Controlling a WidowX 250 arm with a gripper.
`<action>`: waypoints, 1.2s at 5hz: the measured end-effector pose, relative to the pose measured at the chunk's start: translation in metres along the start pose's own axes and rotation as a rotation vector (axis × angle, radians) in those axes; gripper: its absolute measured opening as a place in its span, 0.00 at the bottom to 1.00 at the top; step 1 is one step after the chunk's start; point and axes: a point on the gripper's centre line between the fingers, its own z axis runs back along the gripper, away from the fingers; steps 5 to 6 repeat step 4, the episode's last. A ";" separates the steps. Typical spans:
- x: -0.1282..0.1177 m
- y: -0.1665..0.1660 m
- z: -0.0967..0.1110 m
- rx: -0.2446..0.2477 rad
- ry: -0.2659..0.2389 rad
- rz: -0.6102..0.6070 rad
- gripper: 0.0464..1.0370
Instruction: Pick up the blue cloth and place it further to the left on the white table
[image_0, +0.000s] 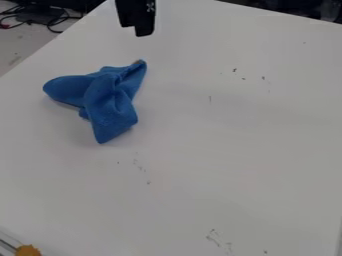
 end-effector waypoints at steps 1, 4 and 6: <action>0.017 -0.036 -0.027 -0.034 -0.007 0.184 0.96; 0.053 -0.144 -0.028 0.003 -0.036 0.602 0.96; 0.053 -0.144 -0.028 0.003 -0.036 0.602 0.96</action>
